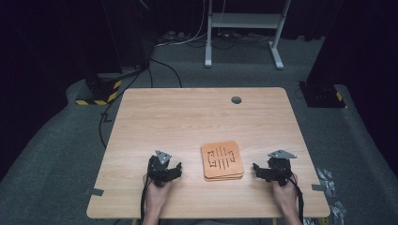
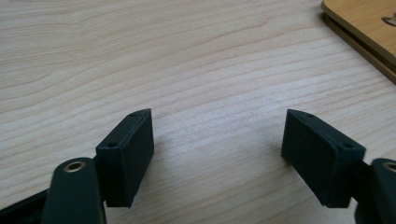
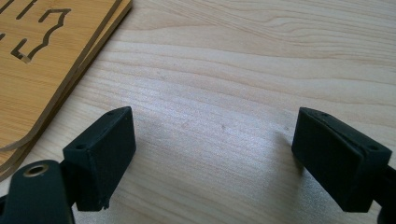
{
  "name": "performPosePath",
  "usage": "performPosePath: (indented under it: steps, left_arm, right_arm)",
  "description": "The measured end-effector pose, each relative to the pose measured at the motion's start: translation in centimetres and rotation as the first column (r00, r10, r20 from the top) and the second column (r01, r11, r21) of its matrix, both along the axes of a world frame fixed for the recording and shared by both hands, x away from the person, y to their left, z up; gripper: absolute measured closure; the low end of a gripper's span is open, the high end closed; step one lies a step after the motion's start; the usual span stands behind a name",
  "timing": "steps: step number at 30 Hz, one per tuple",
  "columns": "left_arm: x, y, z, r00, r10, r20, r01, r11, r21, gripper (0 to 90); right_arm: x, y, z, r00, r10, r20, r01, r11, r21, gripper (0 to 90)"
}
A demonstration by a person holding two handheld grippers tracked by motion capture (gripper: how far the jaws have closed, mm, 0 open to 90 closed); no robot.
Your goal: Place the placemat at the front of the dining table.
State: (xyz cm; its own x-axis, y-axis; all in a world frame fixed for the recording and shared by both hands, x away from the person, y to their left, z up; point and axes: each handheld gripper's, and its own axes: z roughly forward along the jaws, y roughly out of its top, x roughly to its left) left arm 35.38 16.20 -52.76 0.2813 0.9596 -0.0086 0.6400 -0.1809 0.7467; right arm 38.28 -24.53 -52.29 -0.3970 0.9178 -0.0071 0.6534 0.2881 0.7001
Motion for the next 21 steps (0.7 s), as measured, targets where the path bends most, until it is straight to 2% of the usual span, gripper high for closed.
performPosePath:
  steps: [15,21]
  left_arm:
    - [-0.11,0.00,0.00,1.0000,-0.001,0.001,0.001,1.0000,0.000,24.8]
    - [-0.12,0.03,0.01,1.0000,-0.004,0.000,0.004,1.0000,0.000,24.8]
  right_arm:
    - [-0.01,0.06,-0.07,0.9998,-0.015,0.013,0.015,1.000,-0.006,12.8]
    - [-0.49,0.34,0.00,0.9995,-0.032,-0.003,0.032,0.999,0.011,14.2]
